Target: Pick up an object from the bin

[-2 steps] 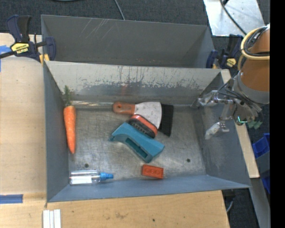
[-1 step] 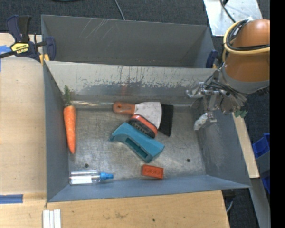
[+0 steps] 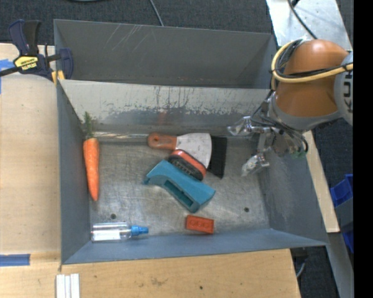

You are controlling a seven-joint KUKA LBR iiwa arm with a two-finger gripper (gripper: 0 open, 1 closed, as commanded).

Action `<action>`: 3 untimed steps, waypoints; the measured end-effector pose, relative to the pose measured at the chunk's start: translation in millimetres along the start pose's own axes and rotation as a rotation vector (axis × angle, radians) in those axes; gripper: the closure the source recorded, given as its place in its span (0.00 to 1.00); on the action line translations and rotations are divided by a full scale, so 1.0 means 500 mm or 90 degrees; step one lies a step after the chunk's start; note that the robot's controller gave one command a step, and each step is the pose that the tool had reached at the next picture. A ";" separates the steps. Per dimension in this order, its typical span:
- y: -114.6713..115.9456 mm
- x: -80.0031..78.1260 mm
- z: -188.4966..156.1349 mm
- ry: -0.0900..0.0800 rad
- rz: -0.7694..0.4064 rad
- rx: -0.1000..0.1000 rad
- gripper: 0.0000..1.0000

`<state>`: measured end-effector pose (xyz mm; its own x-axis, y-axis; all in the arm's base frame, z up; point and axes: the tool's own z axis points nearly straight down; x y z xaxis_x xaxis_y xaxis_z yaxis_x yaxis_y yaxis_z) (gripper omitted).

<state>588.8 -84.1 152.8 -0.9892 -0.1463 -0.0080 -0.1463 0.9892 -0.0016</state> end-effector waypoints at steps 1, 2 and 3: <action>0.076 -0.043 0.054 0.002 -0.006 0.000 0.00; 0.131 -0.045 0.072 0.003 0.071 -0.003 0.00; 0.130 -0.039 0.070 0.005 0.114 -0.002 0.00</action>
Offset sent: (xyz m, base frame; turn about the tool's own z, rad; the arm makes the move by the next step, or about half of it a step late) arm -0.0020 0.0612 -0.0395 0.2822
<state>599.1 -17.0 117.9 -0.9995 0.0327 0.0002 0.0327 0.9995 0.0021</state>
